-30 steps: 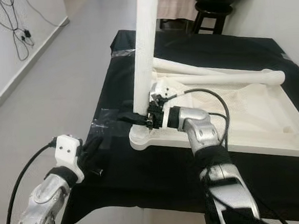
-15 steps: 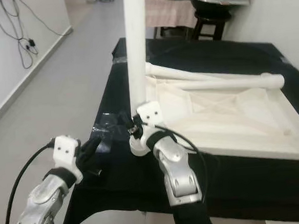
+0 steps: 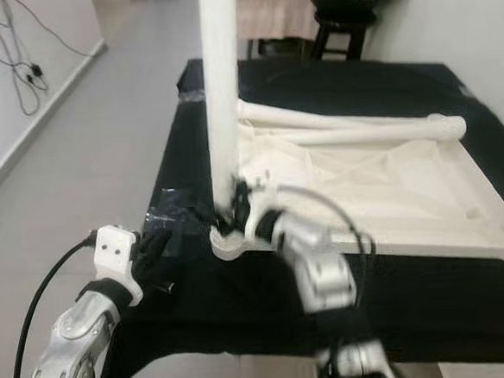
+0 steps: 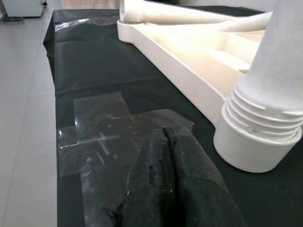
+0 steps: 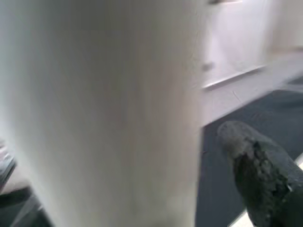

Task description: Building children table

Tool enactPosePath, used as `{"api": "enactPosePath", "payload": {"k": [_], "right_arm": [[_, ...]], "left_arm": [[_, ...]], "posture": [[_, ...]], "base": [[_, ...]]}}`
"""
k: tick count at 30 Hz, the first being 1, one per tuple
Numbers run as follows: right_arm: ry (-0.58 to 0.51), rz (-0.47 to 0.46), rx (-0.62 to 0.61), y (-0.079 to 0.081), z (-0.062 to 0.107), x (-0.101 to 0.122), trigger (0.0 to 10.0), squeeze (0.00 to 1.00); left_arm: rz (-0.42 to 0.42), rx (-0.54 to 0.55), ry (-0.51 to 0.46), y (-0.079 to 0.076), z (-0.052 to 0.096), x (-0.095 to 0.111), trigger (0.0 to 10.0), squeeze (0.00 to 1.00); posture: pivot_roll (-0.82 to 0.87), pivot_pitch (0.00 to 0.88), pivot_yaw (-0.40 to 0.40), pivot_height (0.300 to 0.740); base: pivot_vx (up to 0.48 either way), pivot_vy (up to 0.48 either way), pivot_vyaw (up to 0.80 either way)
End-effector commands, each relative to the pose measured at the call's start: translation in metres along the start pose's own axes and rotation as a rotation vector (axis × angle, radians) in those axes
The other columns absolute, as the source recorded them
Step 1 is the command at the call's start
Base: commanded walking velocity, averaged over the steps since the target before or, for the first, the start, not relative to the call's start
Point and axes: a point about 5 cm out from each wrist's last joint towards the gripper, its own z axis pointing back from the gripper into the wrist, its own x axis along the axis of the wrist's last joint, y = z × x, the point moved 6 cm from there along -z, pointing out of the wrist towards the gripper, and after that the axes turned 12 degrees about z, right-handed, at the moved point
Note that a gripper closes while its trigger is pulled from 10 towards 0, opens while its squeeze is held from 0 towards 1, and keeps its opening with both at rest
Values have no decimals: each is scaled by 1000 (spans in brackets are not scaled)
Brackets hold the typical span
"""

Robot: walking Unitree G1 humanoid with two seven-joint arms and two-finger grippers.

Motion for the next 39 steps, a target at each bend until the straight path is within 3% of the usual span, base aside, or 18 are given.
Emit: {"api": "enactPosePath", "payload": {"k": [1, 4, 11, 12, 14, 15, 22, 26, 28, 29, 30, 32, 33, 36, 37, 38, 39], "right_arm": [[-5, 20, 131, 6, 1, -3, 10000, 0], [-9, 28, 284, 8, 6, 2, 10000, 0], [-19, -28, 332, 1, 5, 1, 10000, 0], [-18, -38, 336, -1, 6, -1, 5412, 0], [-18, -41, 339, -1, 6, -2, 5412, 0], [-21, -48, 327, -4, 6, -4, 0, 0], [-19, -44, 175, -10, 14, -14, 0, 0], [84, -88, -127, -16, 13, -35, 0, 0], [153, -72, -396, -11, 19, -49, 0, 0], [153, -72, -396, -11, 19, -49, 0, 0], [167, -99, -415, 10, 19, -54, 0, 0], [167, -99, -415, 10, 19, -54, 0, 0], [151, -99, -334, 37, 10, -52, 0, 0], [152, -87, -304, 37, 6, -51, 0, 0], [169, -61, -292, 29, 5, -54, 4941, 0], [185, -47, -295, 23, 5, -56, 4941, 0], [193, -57, -314, 17, 7, -58, 10000, 0]], "left_arm": [[-1, 7, 26, 0, 0, -7, 10000, 0], [-2, 7, 29, 0, 0, -8, 10000, 0], [4, 3, 33, -2, -1, -10, 10000, 0], [4, 4, 33, -3, -1, -10, 10000, 0], [4, 4, 34, -3, -1, -10, 10000, 0], [3, 4, 34, -3, -1, -10, 10000, 0], [9, 5, 32, -4, 0, -9, 10000, 0], [11, 5, 33, -3, 1, -10, 10000, 0], [13, 5, 33, -1, 2, -9, 10000, 0], [13, 5, 33, -1, 2, -9, 10000, 0], [14, 6, 33, 0, 2, -9, 10000, 0], [14, 6, 33, 0, 2, -9, 10000, 0], [15, 7, 36, 1, 2, -10, 10000, 0], [16, 7, 37, 2, 2, -11, 10000, 0], [16, 5, 41, 2, 1, -11, 10000, 0], [16, 4, 44, 2, 1, -12, 10000, 0], [15, 6, 43, 2, 1, -11, 10000, 0]], "posture": [[55, 70, -71, 740], [55, 67, -70, 740], [65, 67, -75, 740], [66, 68, -76, 740], [66, 68, -76, 740], [63, 71, -77, 740], [50, 80, -79, 740], [41, 81, -86, 740], [34, 82, -86, 740], [34, 82, -86, 740], [26, 84, -75, 740], [26, 84, -75, 740], [13, 71, -61, 740], [15, 65, -59, 740], [26, 64, -68, 740], [26, 64, -68, 740], [27, 68, -70, 740]], "base": [[0, 0, 0], [0, 0, 0], [0, 0, 0], [0, 0, 0], [0, 0, 0], [0, 0, 0], [0, 0, 0], [0, 0, 0], [0, 0, 0], [0, 0, 0], [0, 0, 0], [0, 0, 0], [0, 0, 0], [0, 0, 0], [0, 0, 0], [0, 0, 0], [0, 0, 0]]}}
